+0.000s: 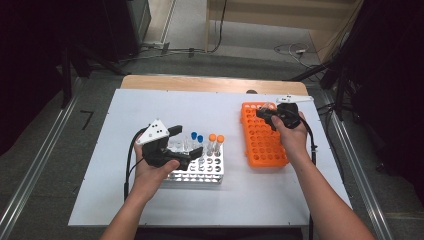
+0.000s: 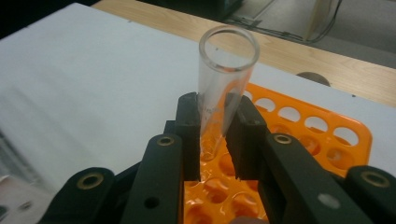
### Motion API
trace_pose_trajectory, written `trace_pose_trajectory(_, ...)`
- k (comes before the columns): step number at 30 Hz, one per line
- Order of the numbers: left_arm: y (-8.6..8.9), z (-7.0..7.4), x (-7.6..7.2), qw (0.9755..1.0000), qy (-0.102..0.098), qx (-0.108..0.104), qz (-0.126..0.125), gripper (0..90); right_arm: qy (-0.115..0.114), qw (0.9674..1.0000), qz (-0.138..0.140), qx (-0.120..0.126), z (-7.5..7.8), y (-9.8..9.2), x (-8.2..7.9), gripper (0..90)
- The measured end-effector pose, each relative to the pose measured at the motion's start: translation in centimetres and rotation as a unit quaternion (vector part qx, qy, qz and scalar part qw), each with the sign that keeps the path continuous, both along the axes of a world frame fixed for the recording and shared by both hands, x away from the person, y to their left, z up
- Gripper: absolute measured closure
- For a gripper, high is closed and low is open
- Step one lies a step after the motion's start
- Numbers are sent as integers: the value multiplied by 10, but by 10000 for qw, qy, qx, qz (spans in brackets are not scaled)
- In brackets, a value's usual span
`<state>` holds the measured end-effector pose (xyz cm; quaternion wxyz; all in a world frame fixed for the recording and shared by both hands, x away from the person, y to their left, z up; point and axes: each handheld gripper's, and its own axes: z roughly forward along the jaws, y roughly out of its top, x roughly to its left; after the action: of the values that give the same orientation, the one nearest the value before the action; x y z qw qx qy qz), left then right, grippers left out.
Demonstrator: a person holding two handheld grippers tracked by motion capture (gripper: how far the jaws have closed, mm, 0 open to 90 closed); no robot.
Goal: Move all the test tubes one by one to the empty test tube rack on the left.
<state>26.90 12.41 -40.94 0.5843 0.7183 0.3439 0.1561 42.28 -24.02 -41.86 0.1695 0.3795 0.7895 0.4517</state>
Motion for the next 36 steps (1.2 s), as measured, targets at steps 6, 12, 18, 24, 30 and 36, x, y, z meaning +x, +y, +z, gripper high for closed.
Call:
trace_pose_trajectory(6, -3, 0, -1, 10000, -3, -16, -28, 0, -7, 9993, 350, 122, 5, -3, -27, 732)
trace_pose_trajectory(12, -7, 0, -2, 10000, -5, 10, -82, 0, -104, 9976, 666, 161, 5, -1, -54, 732)
trace_pose_trajectory(18, -10, 0, -3, 9999, -5, 14, -136, 0, -96, 9956, 912, 174, 2, 1, -76, 732)
trace_pose_trajectory(24, -15, -1, -3, 9998, -7, 58, -200, 0, -100, 9926, 1183, 274, 3, 1, -96, 732)
trace_pose_trajectory(30, -23, -1, -5, 9994, -24, 77, -322, 12, -121, 9877, 1533, 292, 8, 5, -113, 732)
trace_pose_trajectory(36, -31, 2, -9, 9984, -63, 30, -570, 78, -116, 9816, 1871, 356, 14, 15, -124, 732)
